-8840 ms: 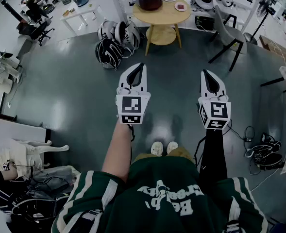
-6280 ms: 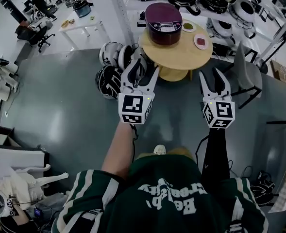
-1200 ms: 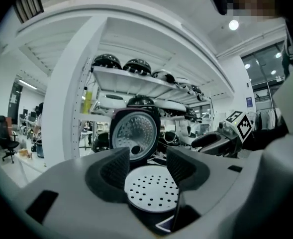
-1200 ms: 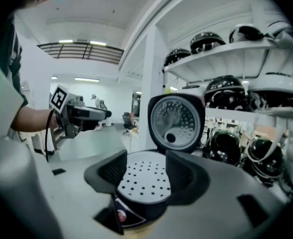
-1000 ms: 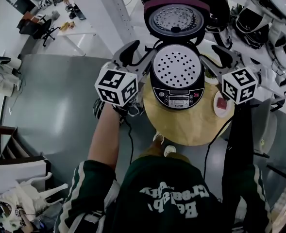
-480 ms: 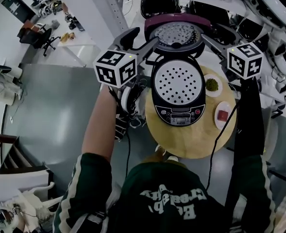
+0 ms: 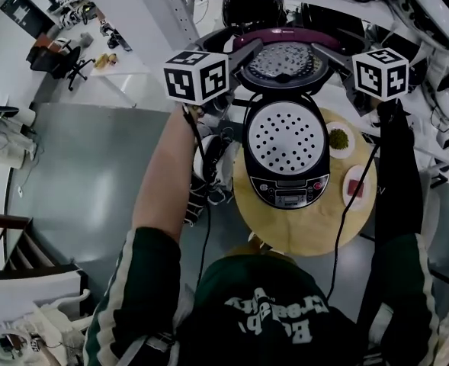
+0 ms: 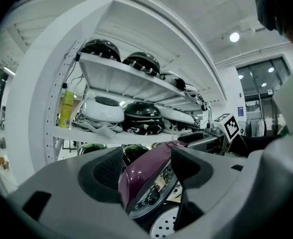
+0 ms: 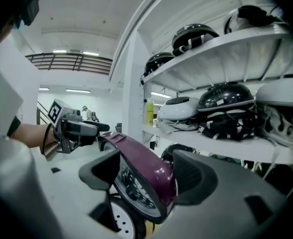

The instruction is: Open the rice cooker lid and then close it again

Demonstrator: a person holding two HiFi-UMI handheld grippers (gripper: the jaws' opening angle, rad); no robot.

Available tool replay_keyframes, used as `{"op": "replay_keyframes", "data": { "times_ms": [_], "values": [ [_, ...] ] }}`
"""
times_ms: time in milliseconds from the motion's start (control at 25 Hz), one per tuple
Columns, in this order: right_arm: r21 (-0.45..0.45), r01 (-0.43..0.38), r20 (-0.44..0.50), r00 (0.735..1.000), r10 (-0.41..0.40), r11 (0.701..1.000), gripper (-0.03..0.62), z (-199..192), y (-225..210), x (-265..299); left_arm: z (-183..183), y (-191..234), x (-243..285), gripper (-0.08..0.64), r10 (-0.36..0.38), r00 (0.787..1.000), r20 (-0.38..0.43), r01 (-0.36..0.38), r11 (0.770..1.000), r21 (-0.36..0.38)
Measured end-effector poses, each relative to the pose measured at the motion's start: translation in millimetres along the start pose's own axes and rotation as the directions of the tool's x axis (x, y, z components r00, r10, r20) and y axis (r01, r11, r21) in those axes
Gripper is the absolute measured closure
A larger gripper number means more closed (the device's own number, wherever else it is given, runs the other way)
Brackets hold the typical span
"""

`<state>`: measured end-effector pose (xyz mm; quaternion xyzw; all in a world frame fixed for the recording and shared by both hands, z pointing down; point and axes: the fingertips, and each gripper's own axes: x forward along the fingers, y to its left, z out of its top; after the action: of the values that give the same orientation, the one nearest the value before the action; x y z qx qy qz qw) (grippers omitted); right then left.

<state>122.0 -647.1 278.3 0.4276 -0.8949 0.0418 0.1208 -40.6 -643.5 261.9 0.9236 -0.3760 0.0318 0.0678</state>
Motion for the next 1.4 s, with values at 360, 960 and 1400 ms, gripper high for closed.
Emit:
{"op": "replay_keyframes", "data": {
  "times_ms": [360,960,1400],
  "values": [
    [0.030,-0.030,-0.010,0.999,0.031,0.999,0.232,-5,12,-9,-10,-11,-2,0.259,-0.024,1.000,0.008,0.025,0.999,-0.034],
    [0.068,-0.114,-0.024,0.993,0.116,0.991,0.224,-54,82,-82,-58,-83,-69,0.259,-0.018,0.999,-0.035,0.017,0.999,-0.039],
    [0.064,-0.206,-0.143,0.967,0.213,0.976,0.224,-124,137,-118,-126,-135,-106,0.259,0.006,0.996,-0.090,-0.012,0.998,-0.061]
  ]
}}
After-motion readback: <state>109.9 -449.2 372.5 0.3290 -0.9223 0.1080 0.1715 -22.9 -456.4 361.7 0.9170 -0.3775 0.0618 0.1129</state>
